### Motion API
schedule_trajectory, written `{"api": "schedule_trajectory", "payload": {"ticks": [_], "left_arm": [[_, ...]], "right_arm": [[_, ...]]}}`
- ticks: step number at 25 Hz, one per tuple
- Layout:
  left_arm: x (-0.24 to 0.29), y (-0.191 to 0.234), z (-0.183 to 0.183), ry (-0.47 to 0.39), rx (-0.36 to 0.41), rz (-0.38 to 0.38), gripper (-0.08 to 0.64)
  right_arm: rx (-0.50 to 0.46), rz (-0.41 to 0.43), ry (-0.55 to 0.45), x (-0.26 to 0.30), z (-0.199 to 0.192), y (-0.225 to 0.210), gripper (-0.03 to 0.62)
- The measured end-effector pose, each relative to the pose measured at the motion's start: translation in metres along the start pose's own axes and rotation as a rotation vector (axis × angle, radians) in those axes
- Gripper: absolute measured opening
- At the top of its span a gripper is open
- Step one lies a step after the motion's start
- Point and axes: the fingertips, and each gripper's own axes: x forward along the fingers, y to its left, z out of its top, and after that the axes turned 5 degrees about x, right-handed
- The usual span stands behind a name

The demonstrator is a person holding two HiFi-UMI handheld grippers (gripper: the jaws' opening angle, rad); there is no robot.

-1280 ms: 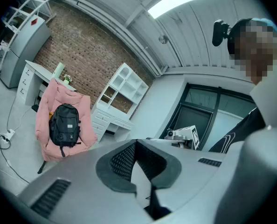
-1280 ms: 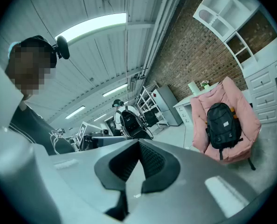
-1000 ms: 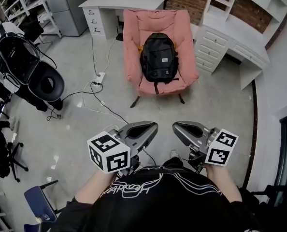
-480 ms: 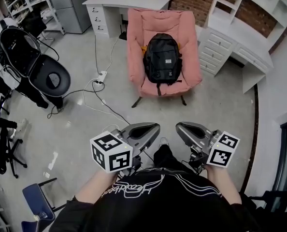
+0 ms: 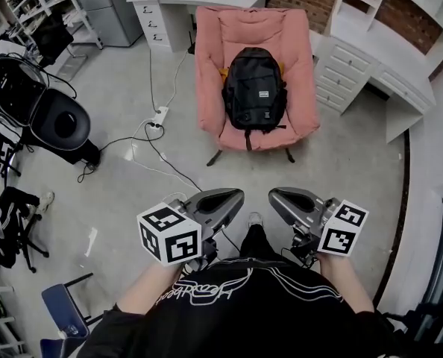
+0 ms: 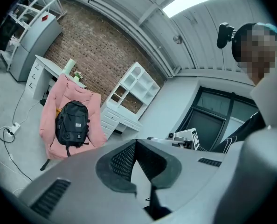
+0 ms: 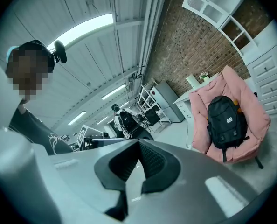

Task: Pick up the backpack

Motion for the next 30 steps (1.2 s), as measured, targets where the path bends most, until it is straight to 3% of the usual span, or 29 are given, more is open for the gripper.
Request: {"api": "schedule_trajectory", "payload": {"ticks": [9,15,30], "left_arm": [[0.107,0.059,0.039,0.035,-0.063,0.052,0.003],[0.162,0.085,0.068,0.031,-0.052,0.086,0.003],[0.196,0.133,0.083,0.02,-0.086,0.163,0.003]], "right_arm": [[0.047,-0.009,0.031,-0.001,0.072,-0.108,0.006],[0.05,0.007,0.016,-0.008,0.116,-0.159,0.006],[-0.003,-0.058,0.023,-0.014,0.148,-0.217,0.006]]}}
